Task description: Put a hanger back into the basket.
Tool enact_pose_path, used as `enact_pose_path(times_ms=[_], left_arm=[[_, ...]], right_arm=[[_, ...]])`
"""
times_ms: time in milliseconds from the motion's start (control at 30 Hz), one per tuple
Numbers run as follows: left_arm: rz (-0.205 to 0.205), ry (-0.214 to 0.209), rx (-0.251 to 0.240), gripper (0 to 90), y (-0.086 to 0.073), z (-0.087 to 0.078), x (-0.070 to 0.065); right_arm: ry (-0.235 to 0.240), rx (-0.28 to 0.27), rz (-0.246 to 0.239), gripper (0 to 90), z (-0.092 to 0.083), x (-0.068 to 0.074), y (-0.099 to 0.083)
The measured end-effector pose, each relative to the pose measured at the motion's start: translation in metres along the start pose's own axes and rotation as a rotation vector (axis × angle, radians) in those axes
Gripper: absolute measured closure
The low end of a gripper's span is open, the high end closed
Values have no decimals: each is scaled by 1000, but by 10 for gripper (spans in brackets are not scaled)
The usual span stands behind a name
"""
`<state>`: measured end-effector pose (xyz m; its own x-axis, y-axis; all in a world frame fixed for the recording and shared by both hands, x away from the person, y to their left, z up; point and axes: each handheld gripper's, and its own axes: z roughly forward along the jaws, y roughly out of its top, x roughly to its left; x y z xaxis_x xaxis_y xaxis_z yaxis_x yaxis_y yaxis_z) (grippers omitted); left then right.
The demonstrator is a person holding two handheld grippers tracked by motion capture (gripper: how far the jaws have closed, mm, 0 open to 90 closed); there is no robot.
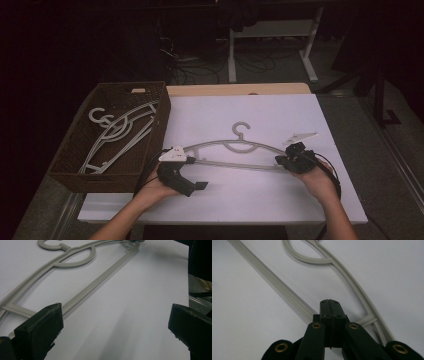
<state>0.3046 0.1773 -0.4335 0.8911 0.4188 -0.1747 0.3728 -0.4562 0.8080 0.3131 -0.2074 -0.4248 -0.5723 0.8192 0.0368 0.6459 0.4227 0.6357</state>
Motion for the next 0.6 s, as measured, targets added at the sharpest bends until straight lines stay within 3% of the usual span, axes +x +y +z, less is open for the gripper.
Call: enact_pose_path(times_ms=[267,600], left_arm=[[-7,0,-5,0,0,-1,1],[-3,4,-1,0,0,0,2]], right_arm=[[-2,27,9,890,2,-1,-14],[-11,51,6,890,5,-3,-16]])
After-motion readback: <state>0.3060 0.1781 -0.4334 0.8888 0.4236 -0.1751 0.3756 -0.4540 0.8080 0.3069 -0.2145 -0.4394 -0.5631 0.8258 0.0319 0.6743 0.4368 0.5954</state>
